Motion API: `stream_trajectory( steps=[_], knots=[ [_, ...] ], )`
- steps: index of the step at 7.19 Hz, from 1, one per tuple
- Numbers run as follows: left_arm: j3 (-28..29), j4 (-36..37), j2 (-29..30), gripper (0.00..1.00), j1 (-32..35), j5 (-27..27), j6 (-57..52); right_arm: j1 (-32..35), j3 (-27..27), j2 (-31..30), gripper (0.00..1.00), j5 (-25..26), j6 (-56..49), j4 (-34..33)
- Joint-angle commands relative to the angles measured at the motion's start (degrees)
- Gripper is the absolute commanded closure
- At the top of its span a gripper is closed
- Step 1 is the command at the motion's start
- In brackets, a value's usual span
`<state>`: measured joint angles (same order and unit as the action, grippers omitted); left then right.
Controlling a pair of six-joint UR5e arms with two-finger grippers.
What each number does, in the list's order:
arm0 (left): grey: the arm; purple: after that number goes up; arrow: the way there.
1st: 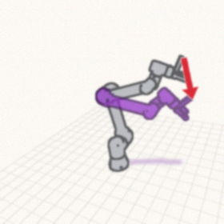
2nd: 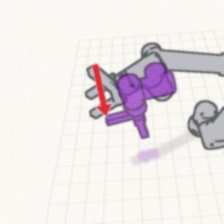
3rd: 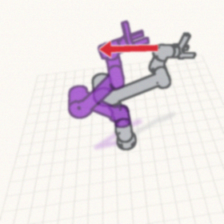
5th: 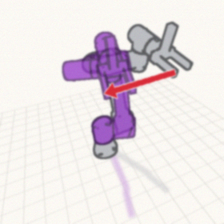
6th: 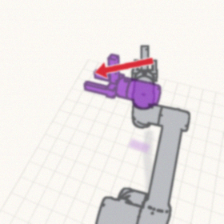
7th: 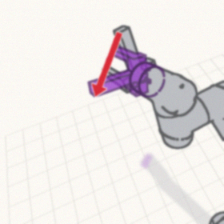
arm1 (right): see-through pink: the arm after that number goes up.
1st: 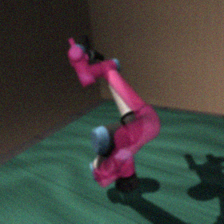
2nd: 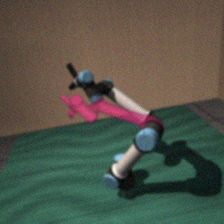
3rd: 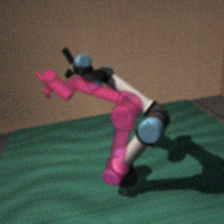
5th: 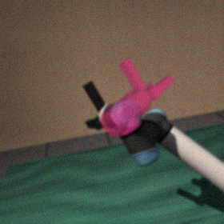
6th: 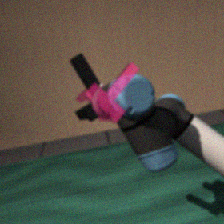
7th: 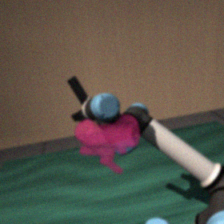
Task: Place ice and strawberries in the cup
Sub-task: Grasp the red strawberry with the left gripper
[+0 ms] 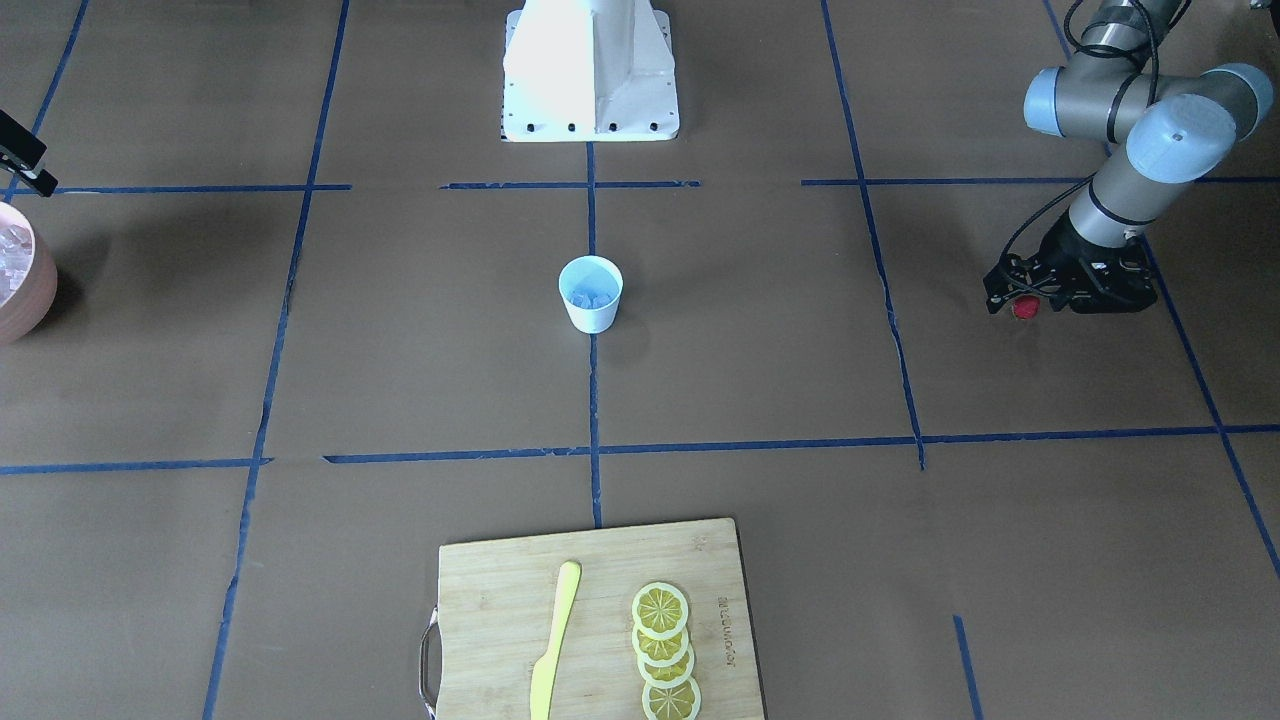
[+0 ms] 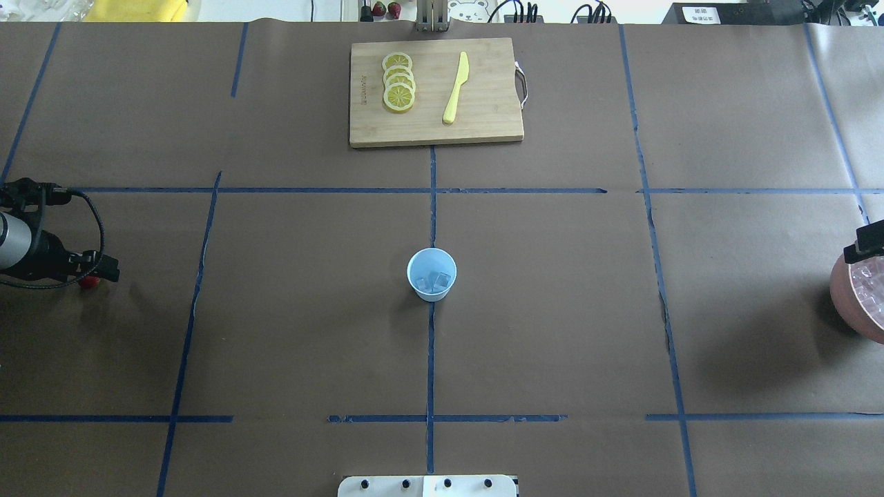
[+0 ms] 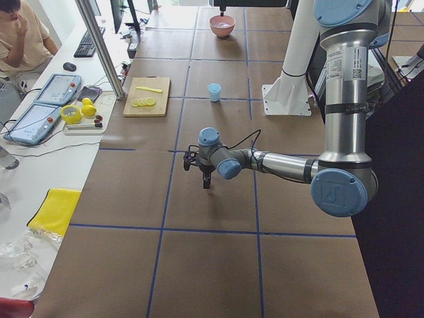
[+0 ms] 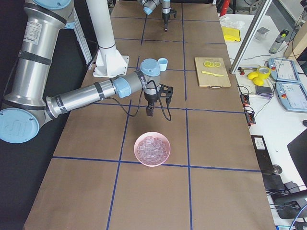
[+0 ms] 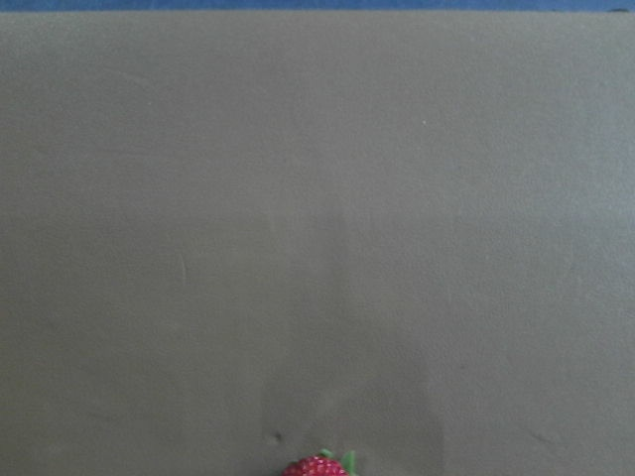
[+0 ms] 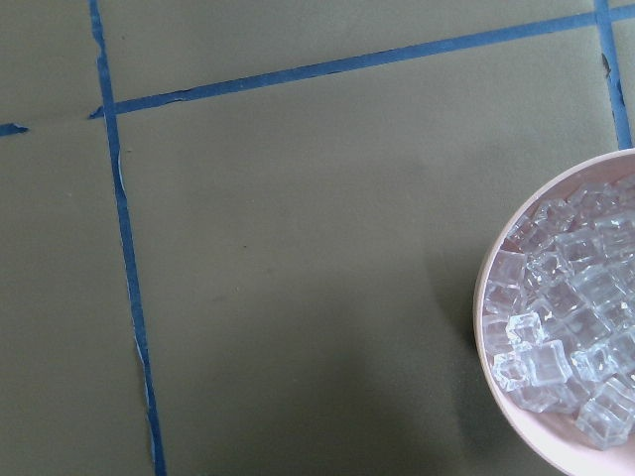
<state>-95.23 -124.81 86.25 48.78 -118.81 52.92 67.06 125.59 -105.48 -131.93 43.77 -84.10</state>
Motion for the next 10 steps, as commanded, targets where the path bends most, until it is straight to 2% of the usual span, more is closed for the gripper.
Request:
stream_trajectory(
  steps=[1, 2, 3, 4, 6, 7, 8, 9, 10],
  knots=[
    [0.7, 0.0, 0.0, 0.19, -0.1, 0.0, -0.1, -0.1, 0.0, 0.1, 0.0, 0.0, 0.0, 0.0],
    [0.8, 0.0, 0.0, 0.46, -0.1, 0.0, 0.1, -0.1, 0.0, 0.2, 0.0, 0.0, 0.0, 0.0],
    [0.8, 0.0, 0.0, 0.94, 0.0, -0.2, 0.0, -0.1, -0.1, 0.4, 0.0, -0.1, 0.1, 0.0],
    [0.8, 0.0, 0.1, 1.0, -0.1, -0.3, 0.0, -0.1, 0.0, 0.5, 0.0, -0.1, 0.4, 0.0],
    [-1.4, 0.3, 0.3, 1.0, 0.0, -1.6, 0.1, -0.1, 0.0, 0.6, 0.0, -0.1, 0.4, 0.0],
    [-5.0, 0.6, 0.8, 1.0, 0.1, -6.1, 1.0, -0.1, 0.1, 0.6, 0.0, -0.1, 0.4, 0.0],
    [-9.1, 1.7, 1.0, 1.0, 0.0, -8.2, 3.8, 0.1, 0.0, 0.6, 0.0, -0.1, 0.4, 0.0],
    [-13.1, 5.6, 4.7, 1.0, 0.0, -8.4, 8.6, 0.1, -0.1, 0.6, 0.0, -0.1, 0.1, 0.0],
    [-15.6, 11.1, 11.6, 1.0, -0.8, -8.4, 15.0, 0.1, -0.1, 0.5, 0.0, -0.1, 0.1, 0.0]
  ],
)
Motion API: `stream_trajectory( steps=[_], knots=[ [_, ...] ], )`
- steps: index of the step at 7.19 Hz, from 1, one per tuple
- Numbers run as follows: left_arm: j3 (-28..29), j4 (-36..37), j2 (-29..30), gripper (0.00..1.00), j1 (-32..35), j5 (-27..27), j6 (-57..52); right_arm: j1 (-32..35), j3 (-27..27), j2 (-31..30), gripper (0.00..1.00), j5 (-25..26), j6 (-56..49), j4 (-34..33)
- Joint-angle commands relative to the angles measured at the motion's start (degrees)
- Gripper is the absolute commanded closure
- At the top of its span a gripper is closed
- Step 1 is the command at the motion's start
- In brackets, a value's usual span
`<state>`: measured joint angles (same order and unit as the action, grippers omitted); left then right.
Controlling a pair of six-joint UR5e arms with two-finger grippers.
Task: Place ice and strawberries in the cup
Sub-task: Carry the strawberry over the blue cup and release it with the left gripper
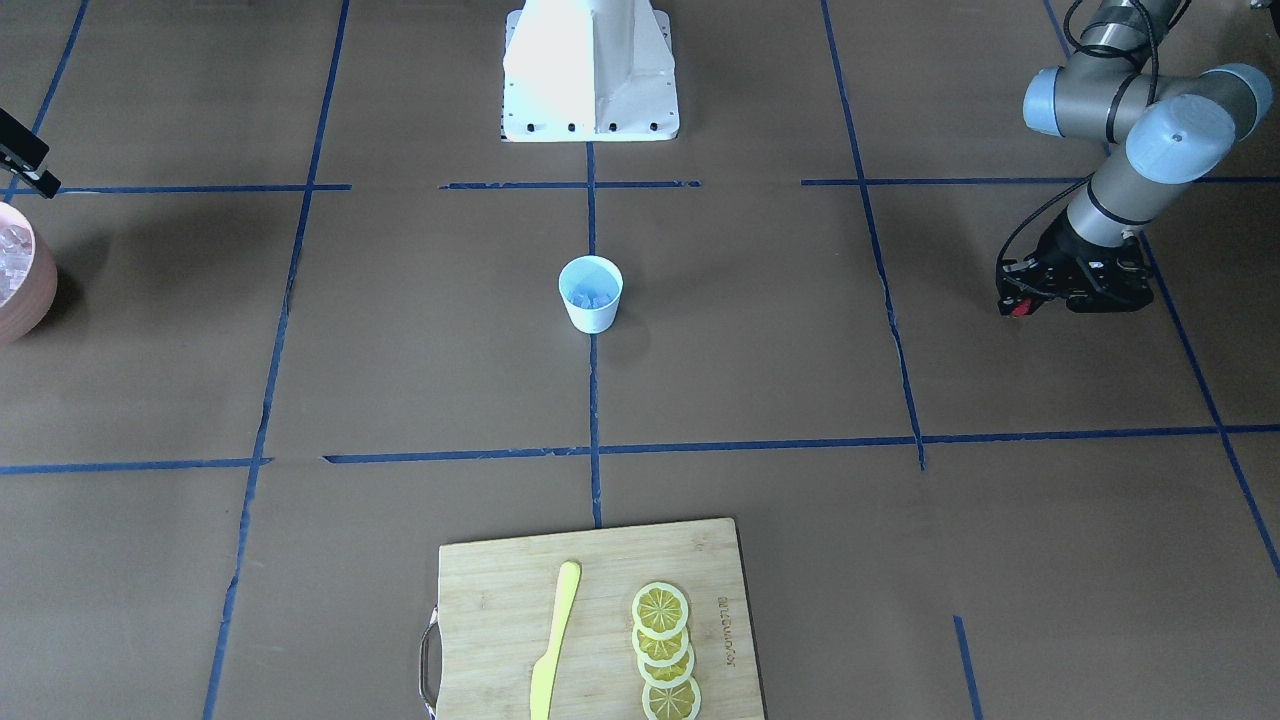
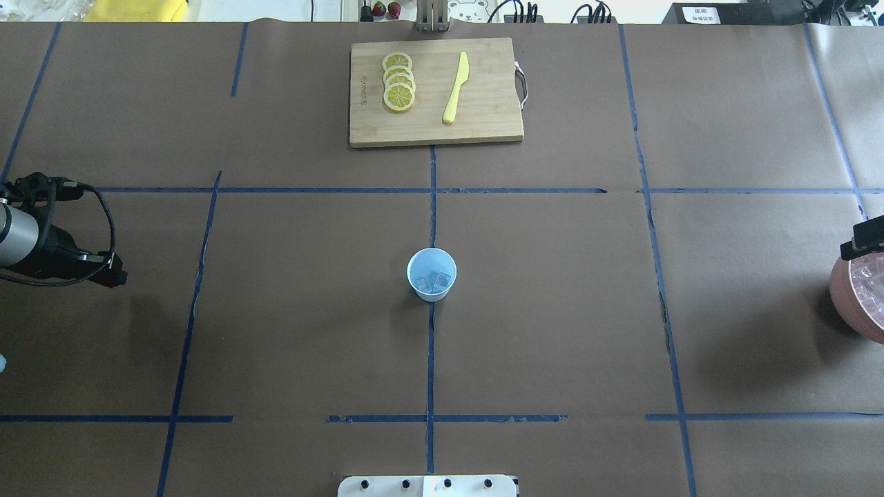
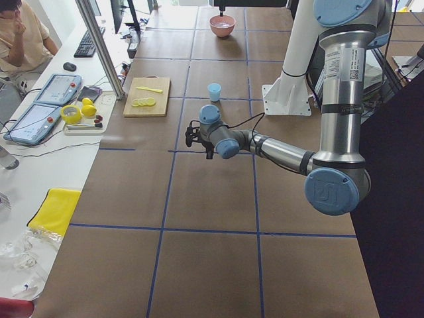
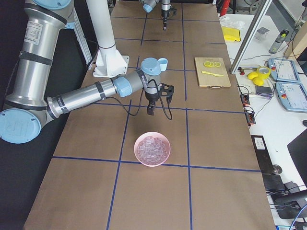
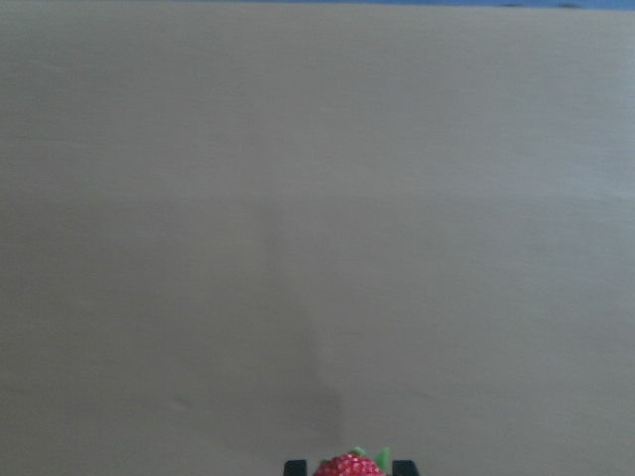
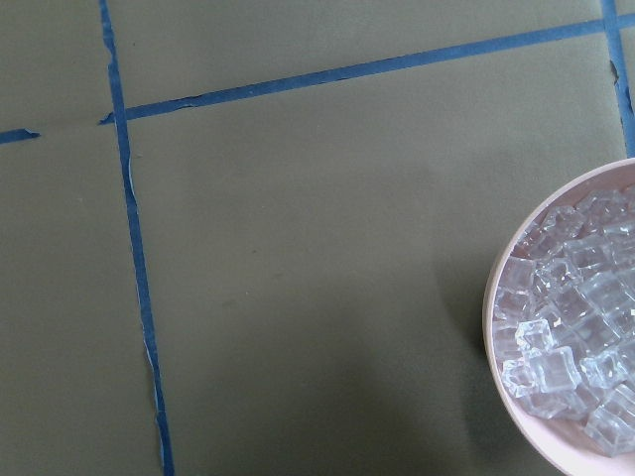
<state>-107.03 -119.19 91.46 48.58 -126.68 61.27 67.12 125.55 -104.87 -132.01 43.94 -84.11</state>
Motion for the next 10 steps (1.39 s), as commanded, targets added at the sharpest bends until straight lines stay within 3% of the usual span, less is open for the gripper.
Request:
stream_trajectory(
  steps=[1, 2, 4, 6, 9, 10],
  knots=[
    [-4.8, 10.8, 13.8, 1.0, -4.3, -0.1, 12.8, 0.3, 0.0, -0.2, 0.0, 0.0, -0.2, 0.0],
    [-4.8, 16.4, 21.1, 1.0, -9.9, 2.5, 18.7, 0.6, 0.0, -0.4, 0.0, 0.0, -0.2, 0.0],
    [-2.3, 25.0, 32.2, 1.0, -14.8, 8.2, 20.7, 0.9, 0.1, -0.6, 0.0, 0.0, -0.2, 0.1],
    [8.2, 25.2, 42.1, 1.0, -15.6, 10.8, 23.2, 1.2, 0.5, -0.7, 0.0, 0.0, -0.2, 0.0],
    [12.5, 24.5, 44.1, 1.0, -17.7, 15.5, 22.9, 1.4, 0.5, -0.9, 0.0, 0.0, -0.2, 0.0],
    [12.5, 24.5, 44.1, 0.93, -17.9, 15.5, 23.0, 1.4, 0.5, -1.0, 0.0, -0.1, -0.2, 0.0]
  ],
)
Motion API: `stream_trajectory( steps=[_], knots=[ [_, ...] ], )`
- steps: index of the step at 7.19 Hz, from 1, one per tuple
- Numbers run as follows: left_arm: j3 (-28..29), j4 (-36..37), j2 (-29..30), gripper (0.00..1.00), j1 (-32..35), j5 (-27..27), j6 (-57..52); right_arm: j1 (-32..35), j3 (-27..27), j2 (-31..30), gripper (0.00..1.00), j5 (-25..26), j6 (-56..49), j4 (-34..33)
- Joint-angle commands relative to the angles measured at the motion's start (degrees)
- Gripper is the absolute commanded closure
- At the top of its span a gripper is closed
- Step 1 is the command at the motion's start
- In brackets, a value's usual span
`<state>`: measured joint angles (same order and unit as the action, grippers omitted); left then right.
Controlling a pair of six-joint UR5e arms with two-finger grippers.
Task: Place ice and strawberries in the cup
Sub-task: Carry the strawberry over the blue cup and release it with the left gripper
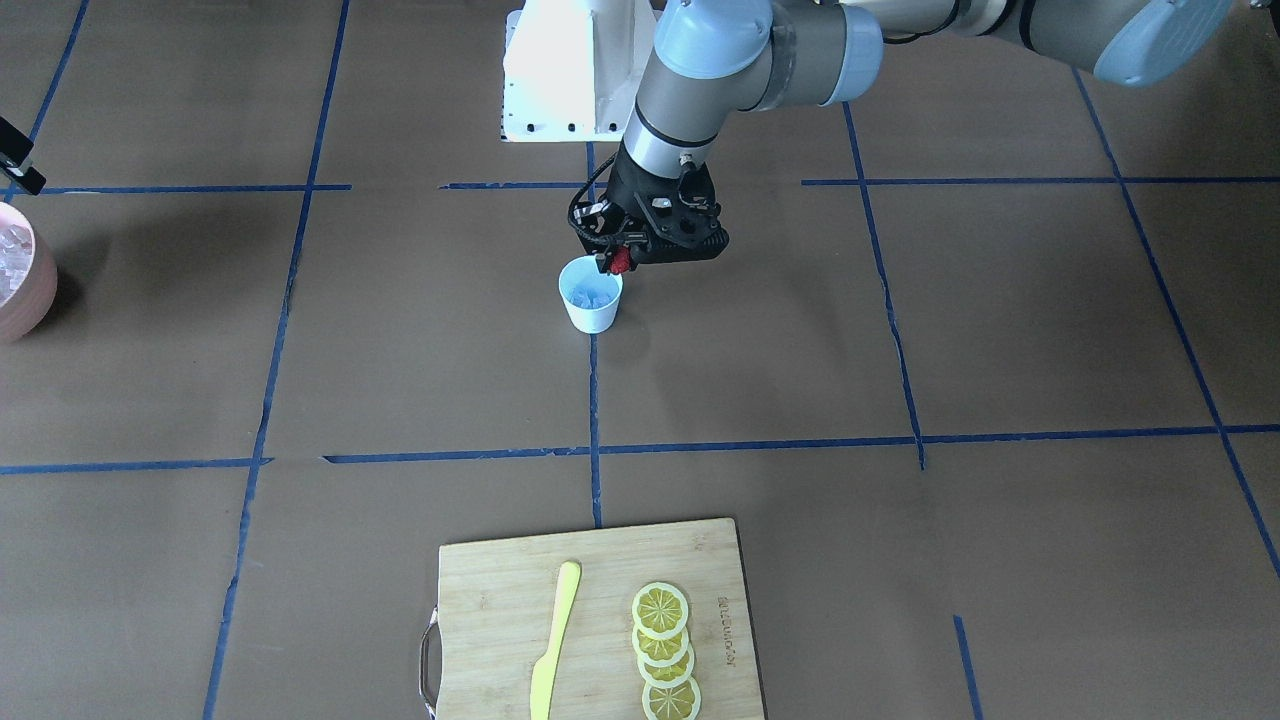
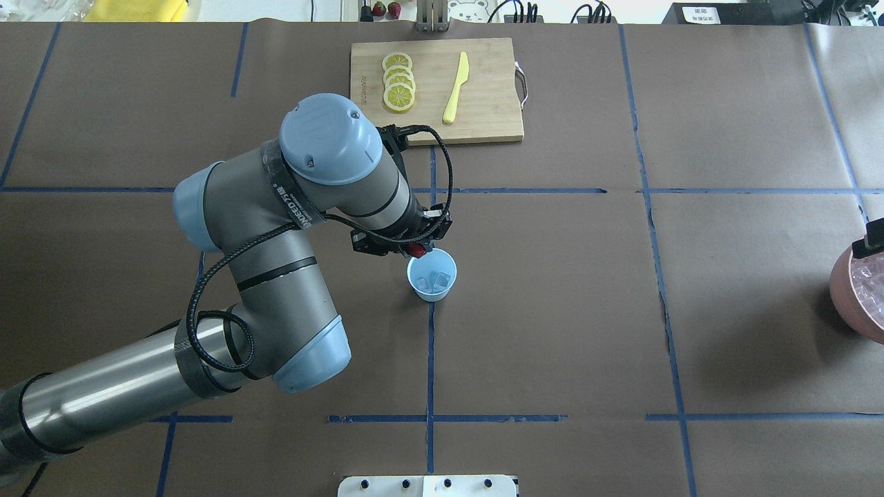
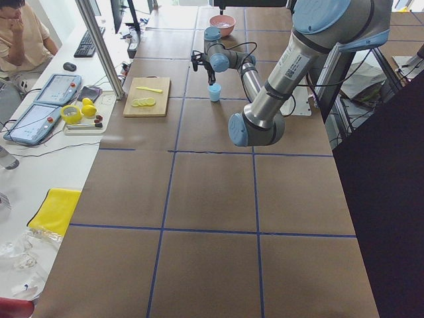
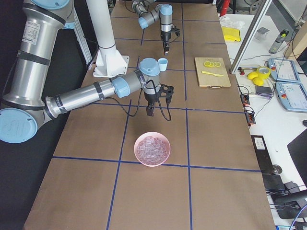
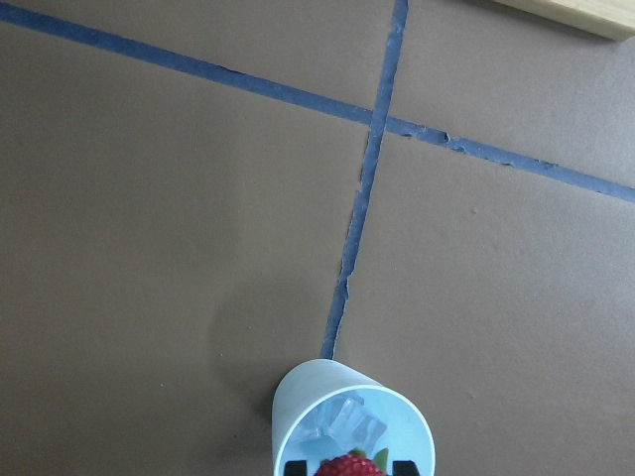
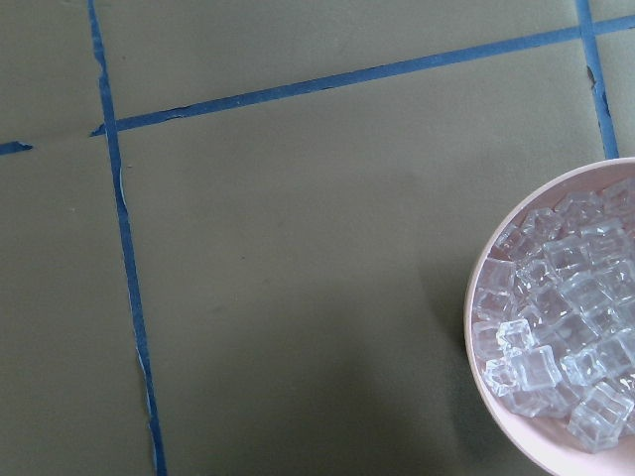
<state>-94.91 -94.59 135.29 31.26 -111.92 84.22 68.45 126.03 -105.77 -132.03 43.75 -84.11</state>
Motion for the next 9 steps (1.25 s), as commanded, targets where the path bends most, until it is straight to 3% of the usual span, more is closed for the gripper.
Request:
stream_trajectory(
  steps=[1, 4, 8, 9],
  knots=[
    [0.2, -0.1, 0.2, 0.86, -0.8, 0.7, 0.1, 0.0, -0.1, -0.1, 0.0, -0.1, 0.0, 0.0],
    [0.3, -0.1, 0.2, 0.36, -1.7, 2.0, 0.2, 0.0, -0.1, -0.5, 0.0, -0.1, 0.0, 0.0],
    [-1.3, 0.9, -0.5, 0.34, -1.6, 2.3, -0.2, 1.1, -0.2, -0.6, 0.0, -0.7, -0.2, -0.2],
    [-8.1, 3.6, -6.4, 0.34, 0.5, 1.4, -2.2, 2.9, -1.0, -0.7, 0.0, -3.6, -2.9, -0.4]
  ],
)
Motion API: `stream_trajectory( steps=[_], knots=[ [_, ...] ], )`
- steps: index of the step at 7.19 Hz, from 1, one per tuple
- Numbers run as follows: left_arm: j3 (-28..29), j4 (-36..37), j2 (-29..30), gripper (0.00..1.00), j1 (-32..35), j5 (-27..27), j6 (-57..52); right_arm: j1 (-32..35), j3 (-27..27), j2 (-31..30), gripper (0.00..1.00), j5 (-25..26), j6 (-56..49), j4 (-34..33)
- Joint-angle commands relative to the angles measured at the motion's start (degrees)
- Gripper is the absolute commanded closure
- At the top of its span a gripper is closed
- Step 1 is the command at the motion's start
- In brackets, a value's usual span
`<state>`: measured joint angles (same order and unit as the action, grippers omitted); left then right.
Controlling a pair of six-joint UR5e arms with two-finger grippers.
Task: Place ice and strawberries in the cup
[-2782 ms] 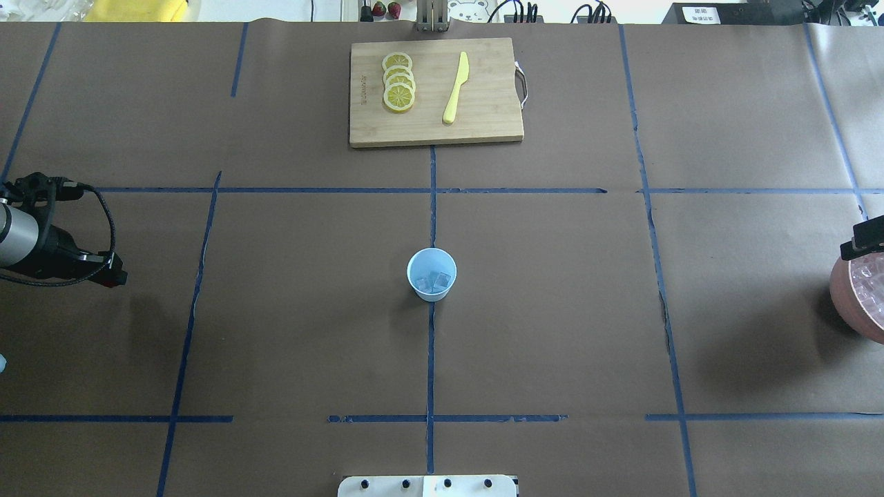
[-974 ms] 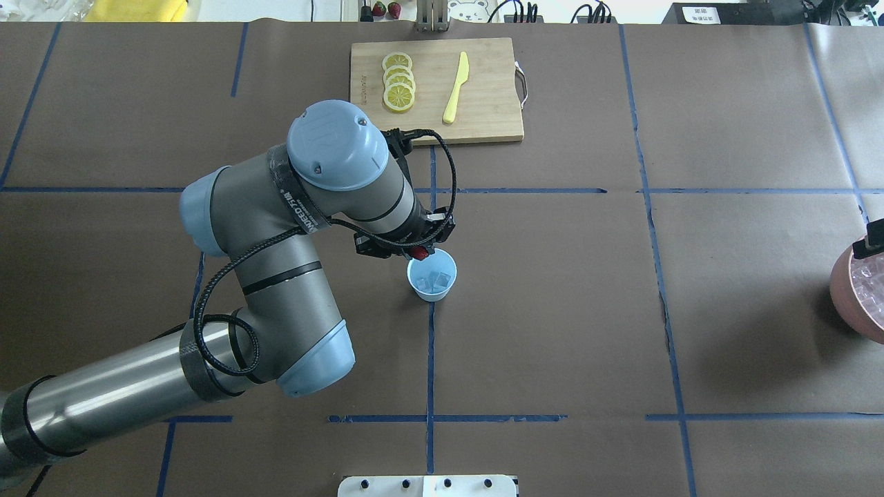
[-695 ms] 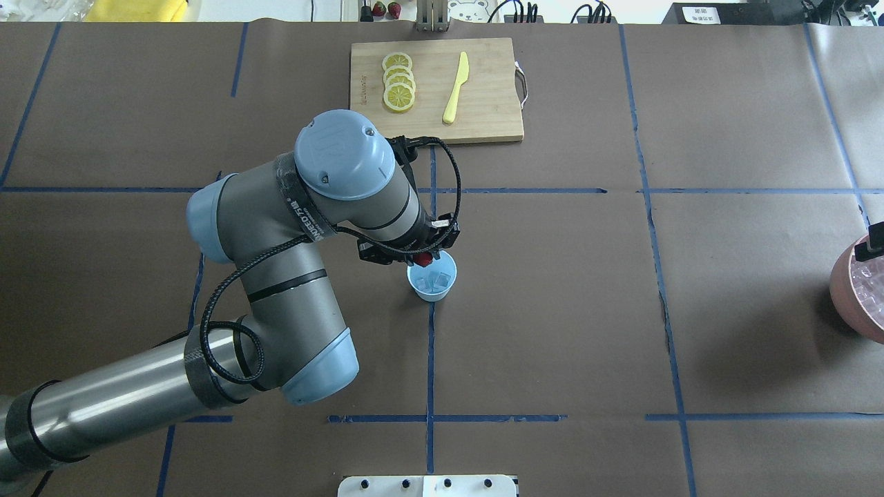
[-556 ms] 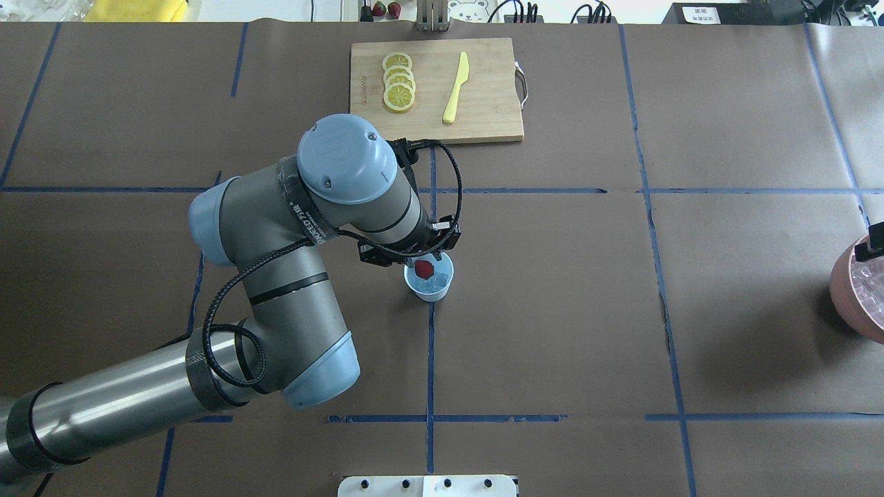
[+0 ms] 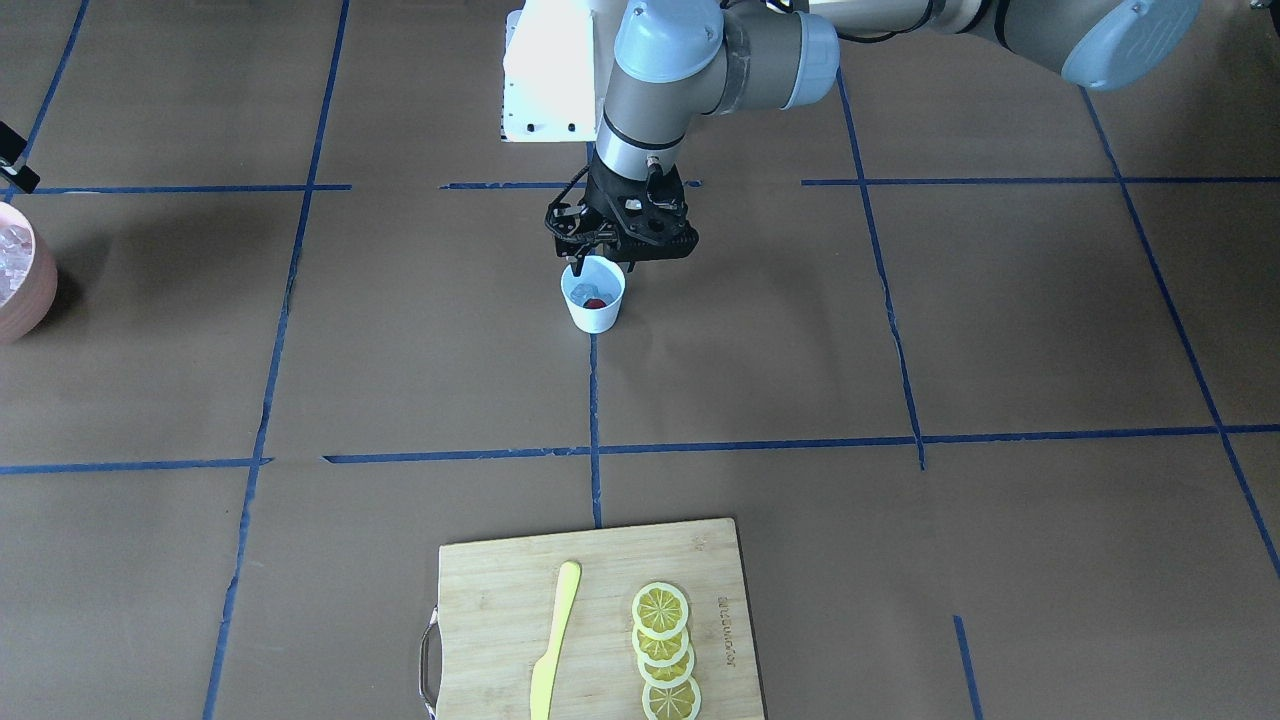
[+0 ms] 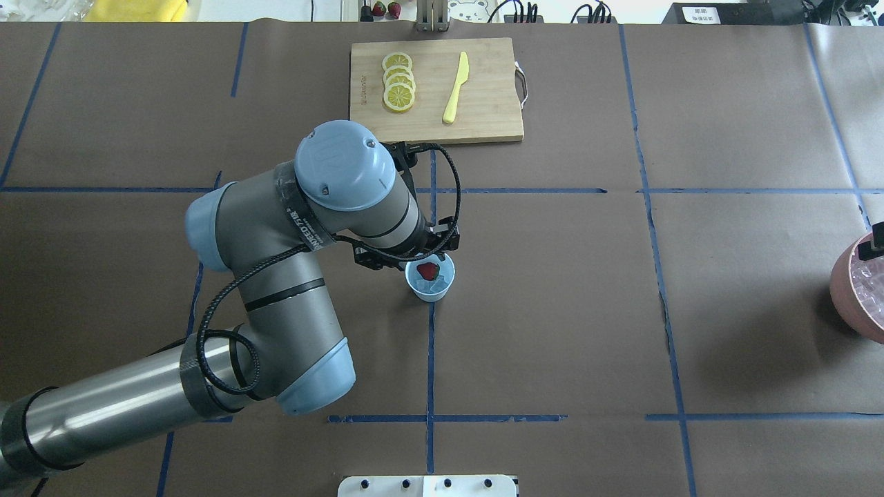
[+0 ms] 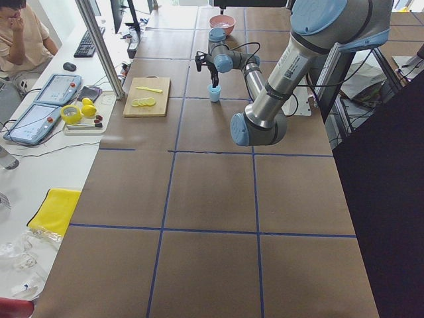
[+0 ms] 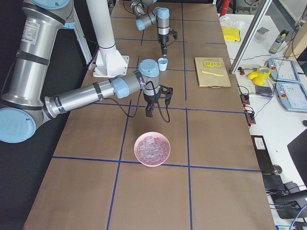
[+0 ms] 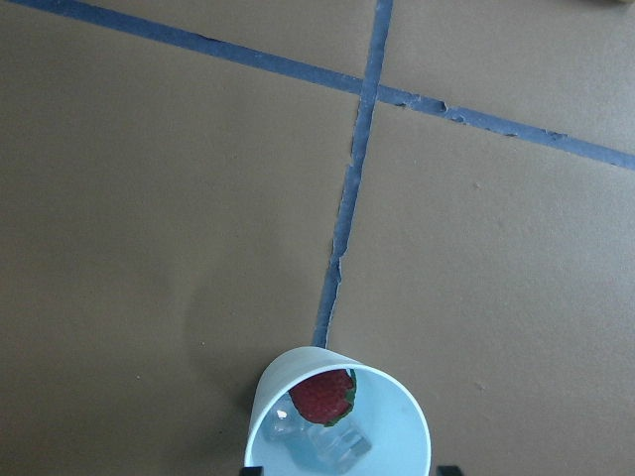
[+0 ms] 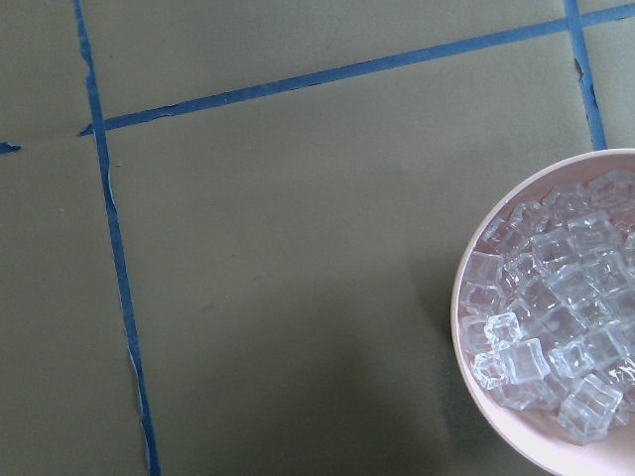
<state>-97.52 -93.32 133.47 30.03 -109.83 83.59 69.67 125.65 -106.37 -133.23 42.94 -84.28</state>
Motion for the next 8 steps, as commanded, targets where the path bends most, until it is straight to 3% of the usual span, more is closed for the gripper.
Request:
stream_trajectory(
  steps=[1, 2, 3, 4, 5, 6, 7, 8],
  knots=[
    [-14.4, 7.3, -11.0, 0.34, 3.7, -2.4, -9.8, 3.8, -2.5, -0.1, 0.0, -2.7, -6.9, -0.4],
    [-22.0, 14.8, -15.4, 0.34, 7.0, -3.2, -19.2, 6.3, -5.0, 0.0, 0.0, -2.7, -11.9, -0.5],
    [-28.6, 18.0, -21.6, 0.33, 12.1, -4.6, -28.3, 9.4, -7.3, 0.0, 0.0, -2.8, -17.9, -1.3],
    [-30.5, 18.2, -27.4, 0.33, 18.6, -11.0, -36.7, 12.8, -7.7, 0.4, 0.0, -2.8, -24.5, -5.9],
    [-30.5, 18.3, -32.4, 0.32, 26.7, -17.8, -48.2, 15.9, -7.7, 0.6, 0.0, -2.7, -32.8, -12.0],
    [-30.0, 18.2, -38.3, 0.32, 34.1, -20.5, -61.2, 17.7, -7.7, 1.0, 0.0, -2.1, -39.5, -16.1],
    [-26.9, 19.0, -41.8, 0.32, 40.1, -20.7, -74.1, 19.1, -7.7, 0.9, 0.0, -2.0, -42.0, -17.8],
    [-19.8, 19.6, -43.2, 0.31, 47.1, -20.8, -86.2, 19.5, -8.3, 0.9, 0.0, -2.0, -43.7, -18.5]
  ],
)
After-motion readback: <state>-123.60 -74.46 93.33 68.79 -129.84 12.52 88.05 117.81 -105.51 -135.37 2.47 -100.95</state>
